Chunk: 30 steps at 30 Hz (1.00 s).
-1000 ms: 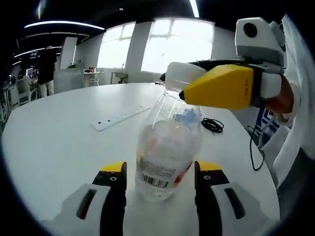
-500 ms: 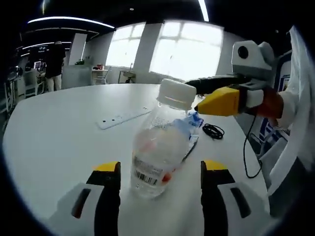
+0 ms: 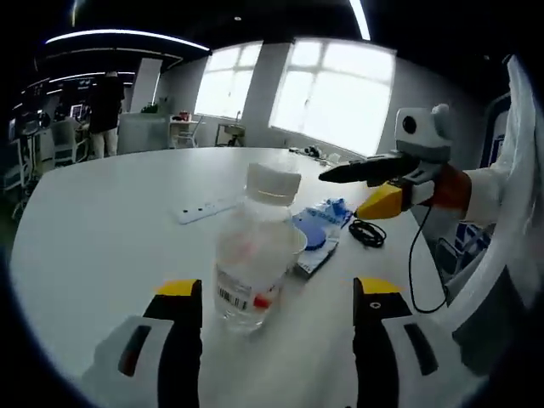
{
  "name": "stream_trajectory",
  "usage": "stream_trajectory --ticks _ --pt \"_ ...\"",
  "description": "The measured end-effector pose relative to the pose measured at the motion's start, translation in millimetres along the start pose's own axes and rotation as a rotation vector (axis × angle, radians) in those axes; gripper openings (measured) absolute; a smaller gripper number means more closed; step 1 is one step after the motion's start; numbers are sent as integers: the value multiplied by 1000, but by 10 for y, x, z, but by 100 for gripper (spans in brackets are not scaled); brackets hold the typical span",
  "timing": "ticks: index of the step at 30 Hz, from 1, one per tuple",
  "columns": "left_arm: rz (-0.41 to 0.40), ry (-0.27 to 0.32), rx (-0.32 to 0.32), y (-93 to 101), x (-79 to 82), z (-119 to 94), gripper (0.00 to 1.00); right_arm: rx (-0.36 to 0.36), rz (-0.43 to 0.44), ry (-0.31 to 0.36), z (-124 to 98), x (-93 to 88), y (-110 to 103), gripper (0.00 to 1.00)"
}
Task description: Arrange the tabletop items into an orderly group along one side of the table until the central work area is clear of visible clutter.
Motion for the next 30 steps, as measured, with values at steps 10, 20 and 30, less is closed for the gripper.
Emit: stream_trajectory --ticks 10,20,30 --pt "-14 0 43 238 -5 -148 75 -34 -10 -3 -388 -127 271 68" --pt "-11 16 84 551 82 -299 75 -64 -8 -6 -818 -292 491 71" --pt "-3 15 116 950 76 -391 75 -116 21 -6 -1407 -512 726 72"
Point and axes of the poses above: the point that each gripper's makers call its tool centre point, and the gripper's own axes: z roughly forward along the fingers, y roughly to its right, x roughly out of its top, the point moved 4 cm from there along -z, roughly backward along the fingers, and after that the axes turned 7 degrees about -x, right-handed, at the moved point
